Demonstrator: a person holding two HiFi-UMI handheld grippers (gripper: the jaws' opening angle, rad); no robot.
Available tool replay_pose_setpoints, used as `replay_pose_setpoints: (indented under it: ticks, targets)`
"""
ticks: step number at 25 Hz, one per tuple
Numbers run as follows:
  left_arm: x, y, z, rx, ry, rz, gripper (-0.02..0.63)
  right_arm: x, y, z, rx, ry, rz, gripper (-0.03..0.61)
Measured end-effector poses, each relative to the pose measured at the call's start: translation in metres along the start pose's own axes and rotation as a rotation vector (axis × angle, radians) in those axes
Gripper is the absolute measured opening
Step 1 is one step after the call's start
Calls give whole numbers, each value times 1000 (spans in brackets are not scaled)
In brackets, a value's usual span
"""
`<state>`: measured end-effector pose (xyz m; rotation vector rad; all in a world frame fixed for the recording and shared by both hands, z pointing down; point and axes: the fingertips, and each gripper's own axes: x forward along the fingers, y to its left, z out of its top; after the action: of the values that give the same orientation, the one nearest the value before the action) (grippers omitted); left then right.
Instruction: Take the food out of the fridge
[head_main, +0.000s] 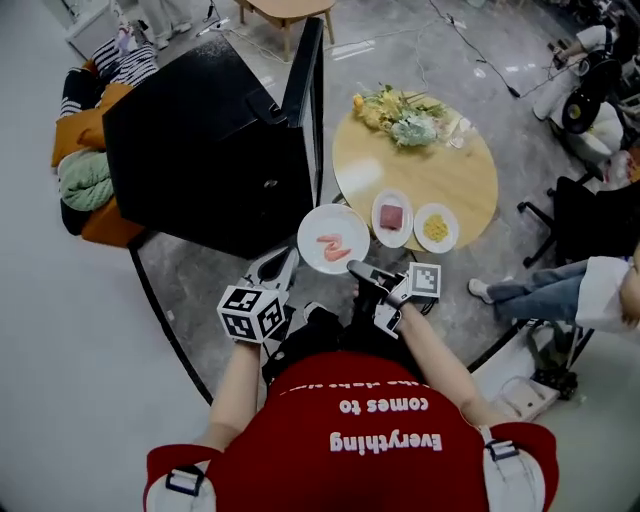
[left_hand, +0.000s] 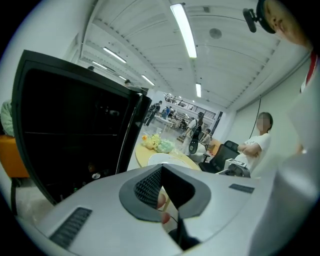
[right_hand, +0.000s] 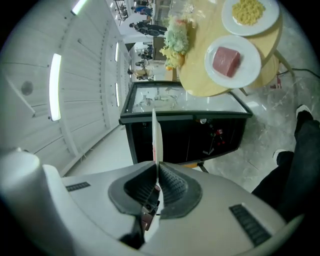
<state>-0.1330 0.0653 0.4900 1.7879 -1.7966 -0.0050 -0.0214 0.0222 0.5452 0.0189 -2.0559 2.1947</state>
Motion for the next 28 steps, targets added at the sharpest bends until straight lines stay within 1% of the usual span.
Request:
replay_pose_setpoints:
  ticks: [2,4,7,10,12,15,19,23,28]
  targets:
    - [13,-13,6,19,15,-31,-3,-11,5,10,-18,-26,6,21]
    - [38,-41,12,44,41,-66,-3,-38,9,29,-33,-60,11,21]
    - [82,-88,18,81,73,-132,-3,-82,16,61,-14,-130,41,21]
    - [110,-115,22,114,95,-199,-3,-106,18,82,-29,-189,40,21]
    - [127,-130,25,143,111,-239,-3,-120,20,95,-27,-238,45,21]
    - [161,-164,27,192,137,-298,-2,-158,19,119,-14,-326,63,21]
    - [208,-210,23,253,170,-352,-2,-212,13,152,-10,-419,66,21]
    - [243,-238,19,269,181,-408,-3,-242,4,174,-4,-491,74,21]
    - [286,-280,15,288,197,-465,-2,-281,-5,203,2,-546,65,21]
